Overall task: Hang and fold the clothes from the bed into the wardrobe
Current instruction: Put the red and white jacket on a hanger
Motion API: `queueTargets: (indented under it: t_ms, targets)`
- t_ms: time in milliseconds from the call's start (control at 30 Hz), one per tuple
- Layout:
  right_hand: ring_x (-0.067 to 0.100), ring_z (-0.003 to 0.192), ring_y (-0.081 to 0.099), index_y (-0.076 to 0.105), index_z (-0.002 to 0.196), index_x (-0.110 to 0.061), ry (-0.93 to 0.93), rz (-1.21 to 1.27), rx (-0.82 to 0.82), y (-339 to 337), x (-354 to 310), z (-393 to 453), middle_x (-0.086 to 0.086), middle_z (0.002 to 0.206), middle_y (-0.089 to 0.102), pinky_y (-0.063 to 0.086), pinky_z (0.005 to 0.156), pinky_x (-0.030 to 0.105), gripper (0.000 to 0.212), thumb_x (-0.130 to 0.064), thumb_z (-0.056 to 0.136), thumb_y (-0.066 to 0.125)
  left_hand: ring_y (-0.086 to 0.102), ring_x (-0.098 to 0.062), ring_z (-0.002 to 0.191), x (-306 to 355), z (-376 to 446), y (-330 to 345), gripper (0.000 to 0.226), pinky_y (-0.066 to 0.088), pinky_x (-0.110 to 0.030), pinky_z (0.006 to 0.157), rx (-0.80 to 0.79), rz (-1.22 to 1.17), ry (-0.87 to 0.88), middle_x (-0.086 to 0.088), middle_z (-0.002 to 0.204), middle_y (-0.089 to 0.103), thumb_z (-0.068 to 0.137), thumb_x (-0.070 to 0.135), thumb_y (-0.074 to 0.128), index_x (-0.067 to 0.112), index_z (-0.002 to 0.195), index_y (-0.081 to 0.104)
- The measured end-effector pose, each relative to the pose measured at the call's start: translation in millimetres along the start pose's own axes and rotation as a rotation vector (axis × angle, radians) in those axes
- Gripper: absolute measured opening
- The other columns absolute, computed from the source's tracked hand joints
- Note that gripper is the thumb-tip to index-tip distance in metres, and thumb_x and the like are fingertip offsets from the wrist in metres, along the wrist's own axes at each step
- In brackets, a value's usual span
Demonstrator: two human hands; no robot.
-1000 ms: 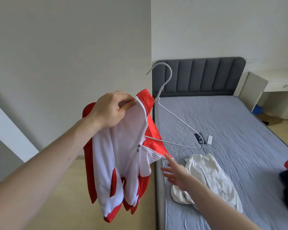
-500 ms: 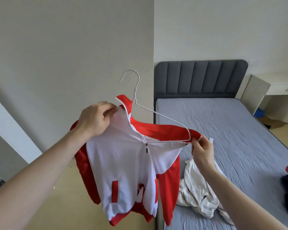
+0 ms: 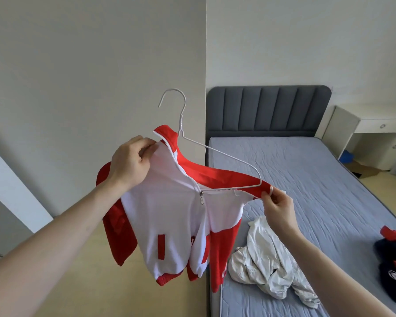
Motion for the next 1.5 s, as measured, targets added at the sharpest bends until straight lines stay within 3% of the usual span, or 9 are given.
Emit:
queueTargets:
  t_ms: [133, 267, 433, 533, 767, 900, 1033, 1233, 1500]
  targets:
    - [0.014, 0.052, 0.031, 0.063, 0.066, -0.026, 0.045, -0.029, 0.002, -0.7, 1.7, 0.7, -0.006, 0.053, 0.038, 0.028, 0.055, 0.032, 0.04, -0.015, 0.103, 0.053, 0.051, -0.014, 0.067, 2.1, -0.2, -1.5, 0.016, 0.042, -0.032, 0.06, 0.008, -0.05, 0.025, 0.007, 0.074, 0.057, 0.098, 0.035, 0.056, 0.025, 0.092, 0.067]
    - [0.015, 0.052, 0.031, 0.057, 0.078, 0.002, 0.105, -0.088, -0.011, 1.4, 4.6, 3.2, 0.0, 0.055, 0.037, 0.027, 0.057, 0.035, 0.027, -0.014, 0.099, 0.054, 0.057, -0.017, 0.07, 2.9, -2.6, -2.8, 0.018, 0.049, -0.037, 0.063, 0.013, -0.075, 0.017, 0.006, 0.077, 0.061, 0.098, 0.035, 0.056, 0.024, 0.093, 0.069]
    - [0.021, 0.056, 0.036, 0.048, 0.078, 0.01, 0.235, -0.091, -0.002, 4.8, 9.1, 7.1, 0.008, 0.061, 0.041, 0.031, 0.054, 0.034, 0.023, -0.009, 0.091, 0.051, 0.064, -0.014, 0.077, 4.1, -9.5, -1.5, 0.018, 0.051, -0.033, 0.07, -0.05, -0.156, -0.008, 0.007, 0.082, 0.068, 0.098, 0.032, 0.057, 0.022, 0.093, 0.071]
    - [0.019, 0.052, 0.042, 0.055, 0.069, 0.001, 0.303, -0.02, 0.013, 8.8, 9.9, 9.6, 0.009, 0.058, 0.046, 0.037, 0.052, 0.033, 0.023, -0.007, 0.09, 0.051, 0.058, -0.005, 0.069, 6.4, -10.3, -0.4, 0.018, 0.044, -0.021, 0.065, -0.068, -0.263, -0.051, 0.009, 0.075, 0.065, 0.098, 0.031, 0.056, 0.023, 0.088, 0.069]
    - [0.022, 0.054, 0.043, 0.055, 0.074, 0.011, 0.269, 0.08, 0.025, 7.9, 14.9, 8.9, 0.01, 0.059, 0.049, 0.039, 0.054, 0.038, 0.031, -0.012, 0.095, 0.053, 0.062, -0.011, 0.078, -2.5, -11.6, -5.8, 0.017, 0.05, -0.031, 0.068, -0.065, -0.01, 0.018, 0.013, 0.086, 0.071, 0.096, 0.037, 0.053, 0.03, 0.099, 0.068]
    - [0.018, 0.048, 0.043, 0.057, 0.067, -0.003, 0.313, 0.177, 0.11, 2.3, 18.0, 11.0, 0.006, 0.054, 0.049, 0.037, 0.057, 0.039, 0.03, -0.013, 0.095, 0.052, 0.059, -0.012, 0.075, -9.6, -19.6, -2.4, 0.014, 0.042, -0.025, 0.063, -0.136, 0.048, 0.017, 0.017, 0.077, 0.066, 0.094, 0.038, 0.055, 0.034, 0.1, 0.067]
    - [0.013, 0.044, 0.044, 0.065, 0.075, 0.008, 0.338, 0.203, 0.161, 1.0, 12.3, 21.1, 0.002, 0.051, 0.051, 0.041, 0.06, 0.037, 0.033, -0.016, 0.095, 0.053, 0.061, -0.015, 0.076, -6.2, -25.9, 5.8, 0.011, 0.043, -0.028, 0.066, -0.248, 0.069, 0.012, 0.015, 0.08, 0.069, 0.098, 0.034, 0.059, 0.032, 0.096, 0.069]
    - [0.018, 0.05, 0.044, 0.058, 0.062, -0.007, 0.36, 0.257, 0.236, -1.6, 3.5, 32.3, 0.007, 0.055, 0.05, 0.043, 0.045, 0.024, 0.035, -0.014, 0.097, 0.053, 0.052, -0.013, 0.063, -0.9, -27.8, 2.2, 0.021, 0.039, -0.028, 0.059, -0.27, -0.097, -0.054, 0.009, 0.065, 0.057, 0.093, 0.039, 0.053, 0.047, 0.074, 0.06]
    - [0.018, 0.049, 0.046, 0.062, 0.063, -0.008, 0.514, 0.369, 0.278, -1.3, 6.5, 38.6, 0.004, 0.053, 0.054, 0.044, 0.042, 0.021, 0.033, -0.01, 0.095, 0.058, 0.044, -0.013, 0.063, 4.9, -34.8, 3.3, 0.032, 0.035, -0.032, 0.061, -0.373, -0.324, -0.077, -0.009, 0.067, 0.052, 0.095, 0.038, 0.054, 0.014, 0.079, 0.066]
Point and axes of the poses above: each hand's wrist, its own z-axis towards the middle knuckle, its own y-axis out of the palm, x = y × z, the point moved 2 cm from there along z, towards the middle knuckle
